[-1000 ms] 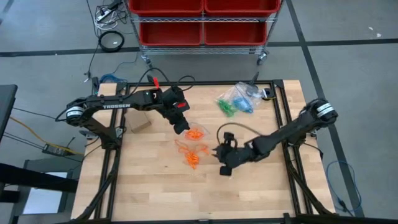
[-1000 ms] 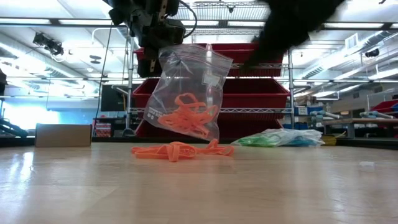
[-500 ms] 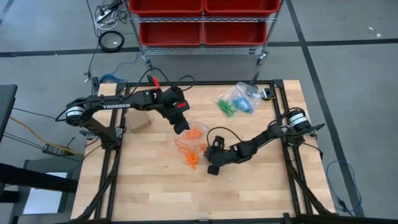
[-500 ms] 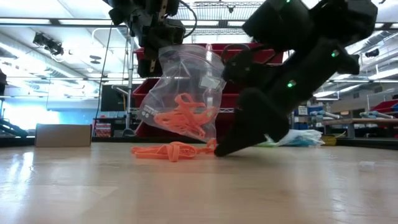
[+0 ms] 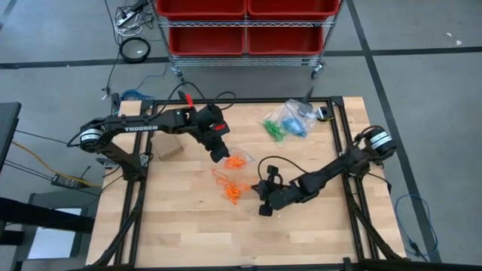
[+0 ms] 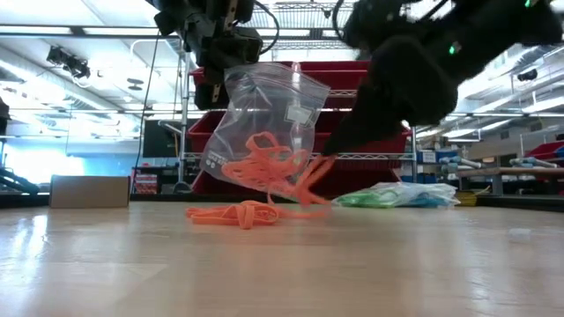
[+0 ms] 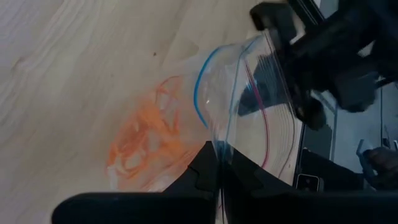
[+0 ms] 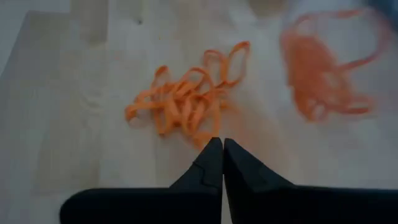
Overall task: Sort rubber bands
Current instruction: Put the orange rubber band into the transparent zip bag
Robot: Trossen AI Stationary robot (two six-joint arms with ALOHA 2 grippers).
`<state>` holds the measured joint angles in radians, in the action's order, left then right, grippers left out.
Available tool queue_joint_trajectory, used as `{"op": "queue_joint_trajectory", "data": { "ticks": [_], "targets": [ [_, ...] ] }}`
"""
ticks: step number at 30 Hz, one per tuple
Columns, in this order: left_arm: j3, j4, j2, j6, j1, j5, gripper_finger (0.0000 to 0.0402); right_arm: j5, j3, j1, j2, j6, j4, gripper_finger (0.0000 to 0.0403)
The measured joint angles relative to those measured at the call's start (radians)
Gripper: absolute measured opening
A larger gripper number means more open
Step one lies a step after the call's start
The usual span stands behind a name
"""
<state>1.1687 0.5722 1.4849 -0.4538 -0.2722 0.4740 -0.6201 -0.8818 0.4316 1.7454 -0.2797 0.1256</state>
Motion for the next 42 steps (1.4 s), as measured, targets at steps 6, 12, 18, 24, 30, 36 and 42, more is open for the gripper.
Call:
{"op": "queue_joint_trajectory", "data": {
  "ticks": [6,12,18,24,30,36,42],
  "targets": [
    [0.000,-0.008,0.000,-0.004,0.000,-0.001,0.0017,-0.014,0.000,0.011,-0.055,0.018,0.000,0.0000],
    [0.000,-0.004,0.000,-0.004,0.009,-0.002,0.0017,-0.012,0.000,0.012,-0.102,0.117,0.136,0.0000],
    [0.000,-0.007,0.000,-0.003,0.011,-0.004,0.0017,-0.007,-0.001,0.002,-0.166,0.254,0.273,0.0000],
    [0.000,-0.008,0.000,-0.003,0.011,-0.005,0.0017,-0.016,-0.001,-0.041,-0.206,0.346,0.348,0.0000],
    [0.000,-0.010,0.000,-0.003,0.011,-0.004,0.0017,-0.008,-0.001,-0.110,-0.211,0.379,0.362,0.0000],
    [0.000,-0.010,0.000,-0.003,0.011,-0.004,0.0017,0.003,-0.001,-0.172,-0.211,0.345,0.263,0.0000],
    [0.000,-0.014,0.000,-0.003,0.011,-0.004,0.0017,0.060,-0.001,-0.203,-0.211,0.297,0.204,0.0000]
  ]
}}
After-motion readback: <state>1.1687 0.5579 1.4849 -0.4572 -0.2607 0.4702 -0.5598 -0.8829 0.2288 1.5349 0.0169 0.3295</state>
